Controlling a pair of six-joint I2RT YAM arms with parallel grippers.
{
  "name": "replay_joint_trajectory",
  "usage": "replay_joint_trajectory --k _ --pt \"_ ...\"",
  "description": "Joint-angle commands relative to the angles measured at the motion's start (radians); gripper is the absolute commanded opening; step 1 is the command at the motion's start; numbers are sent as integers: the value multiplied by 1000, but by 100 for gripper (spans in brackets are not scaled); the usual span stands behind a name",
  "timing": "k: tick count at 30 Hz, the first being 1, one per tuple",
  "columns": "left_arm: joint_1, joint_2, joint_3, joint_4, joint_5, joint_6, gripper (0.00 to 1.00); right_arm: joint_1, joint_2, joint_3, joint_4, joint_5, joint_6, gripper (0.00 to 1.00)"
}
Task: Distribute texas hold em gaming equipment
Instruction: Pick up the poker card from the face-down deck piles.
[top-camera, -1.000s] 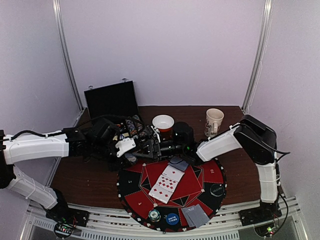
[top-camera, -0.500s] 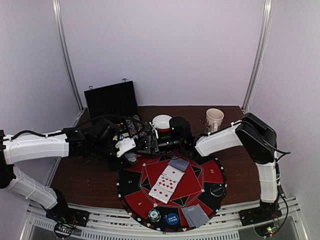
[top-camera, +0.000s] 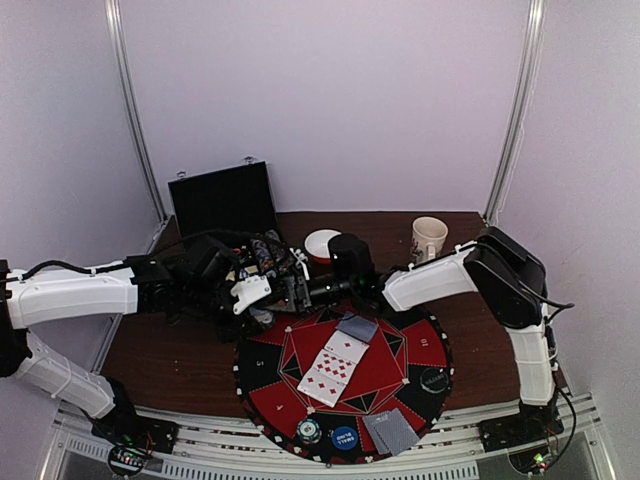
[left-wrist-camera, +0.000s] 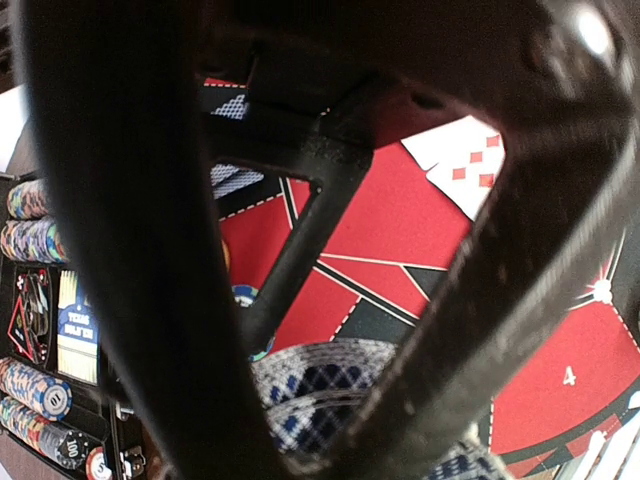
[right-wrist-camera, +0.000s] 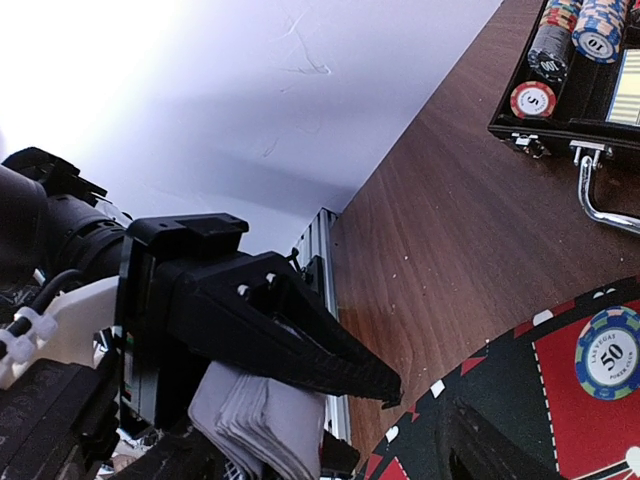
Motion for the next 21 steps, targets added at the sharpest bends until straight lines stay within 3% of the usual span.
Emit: replay_joint_trajectory --k 1,4,10,16,21 --pt "2 -21 10 34 5 0 41 9 23 47 -108 32 -92 73" --pt "3 -21 10 34 5 0 40 11 18 47 -134 35 -111 69" --pt "3 -20 8 34 3 0 40 -3 -34 32 -257 99 -201 49" --pt "3 -18 8 33 3 0 40 -14 -105 15 -360 154 -285 38" --pt "2 -14 10 33 5 0 40 -14 -131 9 -389 153 -309 23"
